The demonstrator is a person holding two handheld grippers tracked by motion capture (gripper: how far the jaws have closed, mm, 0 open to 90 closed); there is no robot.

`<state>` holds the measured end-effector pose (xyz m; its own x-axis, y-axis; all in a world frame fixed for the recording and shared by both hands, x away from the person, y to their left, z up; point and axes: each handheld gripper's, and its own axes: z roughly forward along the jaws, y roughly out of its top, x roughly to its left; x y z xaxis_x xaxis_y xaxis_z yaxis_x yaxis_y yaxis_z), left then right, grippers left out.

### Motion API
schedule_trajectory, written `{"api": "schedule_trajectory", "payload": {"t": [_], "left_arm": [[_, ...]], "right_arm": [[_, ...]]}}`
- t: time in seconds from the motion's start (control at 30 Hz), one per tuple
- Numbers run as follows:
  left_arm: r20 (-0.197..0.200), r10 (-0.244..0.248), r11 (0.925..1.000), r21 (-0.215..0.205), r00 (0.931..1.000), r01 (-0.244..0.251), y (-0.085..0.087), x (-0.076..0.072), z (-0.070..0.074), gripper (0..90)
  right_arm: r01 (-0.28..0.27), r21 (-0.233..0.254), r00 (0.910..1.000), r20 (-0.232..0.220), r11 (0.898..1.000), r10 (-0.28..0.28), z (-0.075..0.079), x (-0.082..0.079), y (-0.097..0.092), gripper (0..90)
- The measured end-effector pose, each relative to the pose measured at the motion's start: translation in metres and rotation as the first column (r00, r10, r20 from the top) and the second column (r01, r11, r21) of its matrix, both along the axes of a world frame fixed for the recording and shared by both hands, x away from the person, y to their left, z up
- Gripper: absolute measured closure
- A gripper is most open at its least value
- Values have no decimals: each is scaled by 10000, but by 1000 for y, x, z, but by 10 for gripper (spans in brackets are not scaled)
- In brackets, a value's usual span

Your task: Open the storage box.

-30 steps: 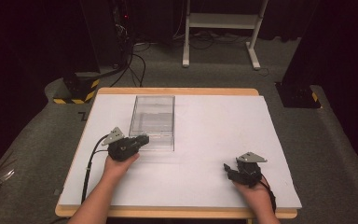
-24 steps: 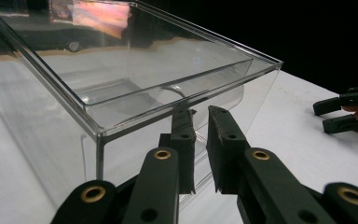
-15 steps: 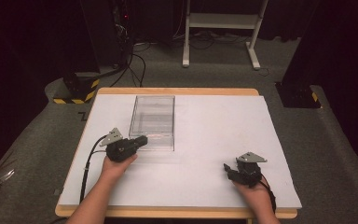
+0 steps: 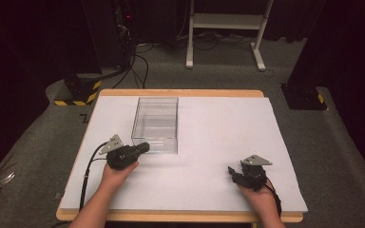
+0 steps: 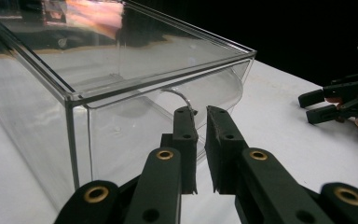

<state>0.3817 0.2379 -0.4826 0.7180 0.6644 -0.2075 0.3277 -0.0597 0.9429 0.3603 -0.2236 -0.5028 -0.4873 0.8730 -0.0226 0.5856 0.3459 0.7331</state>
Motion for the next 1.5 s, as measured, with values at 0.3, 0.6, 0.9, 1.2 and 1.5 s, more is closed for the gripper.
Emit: {"api": "schedule_trajectory", "payload": {"t": [0.3, 0.6, 0.9, 1.2, 1.5], "left_arm": [[-48, -163, 9999, 53, 9999, 163, 1, -12, 1, 832], [-10, -256, 9996, 112, 9997, 256, 1, -24, 1, 835], [-41, -256, 9996, 72, 9997, 256, 1, -34, 1, 837], [-32, -364, 9993, 115, 9993, 364, 1, -44, 1, 840], [-30, -506, 9987, 85, 9987, 506, 1, -53, 0, 843]], "right_arm": [[-14, -6, 10000, 3, 10000, 14, 0, 0, 0, 406], [-24, -6, 10000, 4, 10000, 24, 0, 0, 0, 408], [-35, 1, 10000, -11, 10000, 35, 0, 0, 0, 412], [-58, 3, 10000, -10, 10000, 58, 0, 0, 0, 413], [-63, -3, 10000, -3, 10000, 63, 0, -1, 0, 414]]}}
